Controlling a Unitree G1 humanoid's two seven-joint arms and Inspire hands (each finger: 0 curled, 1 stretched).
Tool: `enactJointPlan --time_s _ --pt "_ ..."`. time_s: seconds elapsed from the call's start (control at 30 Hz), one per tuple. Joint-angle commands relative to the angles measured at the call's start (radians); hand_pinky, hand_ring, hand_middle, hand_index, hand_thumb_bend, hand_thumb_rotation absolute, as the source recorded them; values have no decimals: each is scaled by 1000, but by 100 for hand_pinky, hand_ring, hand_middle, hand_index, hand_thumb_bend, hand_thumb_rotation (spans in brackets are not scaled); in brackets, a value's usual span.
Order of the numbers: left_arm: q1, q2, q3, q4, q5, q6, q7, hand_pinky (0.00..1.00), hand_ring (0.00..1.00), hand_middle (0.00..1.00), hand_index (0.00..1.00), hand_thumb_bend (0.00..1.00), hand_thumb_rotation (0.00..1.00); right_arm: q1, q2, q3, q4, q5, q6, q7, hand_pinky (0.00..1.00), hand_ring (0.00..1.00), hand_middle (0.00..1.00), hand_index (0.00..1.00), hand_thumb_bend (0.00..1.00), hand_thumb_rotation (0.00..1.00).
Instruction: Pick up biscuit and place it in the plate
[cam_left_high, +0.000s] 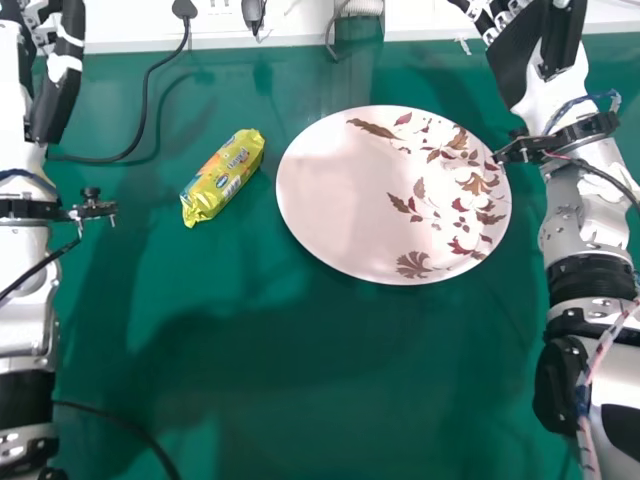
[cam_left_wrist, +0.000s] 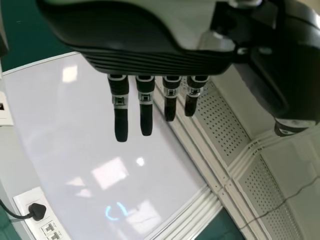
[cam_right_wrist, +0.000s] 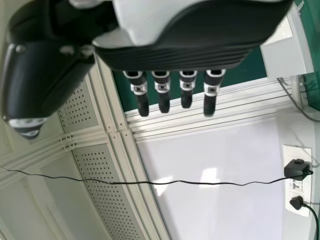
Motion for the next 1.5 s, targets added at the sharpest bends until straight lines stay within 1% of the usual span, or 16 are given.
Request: enactJointPlan --time_s 0.0,0.13,0.3,0.37,0.5,0.6,0.7,0.83,1.0,1.07,1.17,1.3,1.47 --pt "30 24 -3 -47 43 21 19 71 85 98 100 83 61 16 0 1 -2 -4 -12 -4 96 100 100 99 98 56" --pt "59 30 -9 -107 111 59 33 70 85 98 100 82 62 14 0 0 2 -3 -11 -4 96 100 100 99 98 56" --pt "99 32 -17 -199 199 126 42 71 86 99 100 83 61 11 -1 1 6 -3 -9 -1 93 100 100 99 100 56" --pt "106 35 -21 -220 229 138 47 70 85 99 100 82 61 11 -1 2 5 -3 -8 -2 93 100 100 99 100 55" --pt "117 44 -36 -244 307 160 67 72 86 99 100 83 60 11 1 -3 3 7 5 0 99 100 100 100 100 56" --pt "123 38 -51 -275 362 195 77 72 86 99 100 84 59 11 -1 -3 3 7 6 3 100 100 100 100 100 57" --pt "125 42 -75 -299 437 226 97 71 86 99 100 81 60 12 -3 -2 3 5 4 6 97 100 100 98 100 58" --pt "134 37 -100 -344 508 283 87 72 86 99 100 81 60 13 -1 -4 -1 8 7 7 100 100 100 99 100 60" --pt "146 41 -121 -383 553 333 68 72 86 100 100 83 60 16 -2 -4 -3 7 -2 9 100 100 100 99 100 61" --pt "153 46 -129 -397 561 351 47 72 86 100 100 84 59 14 -3 -5 0 10 0 14 100 100 100 99 100 61" --pt "163 50 -136 -428 563 381 -5 73 86 100 100 84 59 14 -4 -7 2 11 2 17 100 100 100 99 100 57" --pt "170 55 -147 -458 586 413 -49 73 86 100 100 84 59 17 -1 -8 -2 10 -2 11 100 100 100 99 100 52" --pt "172 61 -152 -485 581 443 -99 72 85 99 100 84 59 19 1 -9 -4 11 -7 9 100 100 100 100 100 55"
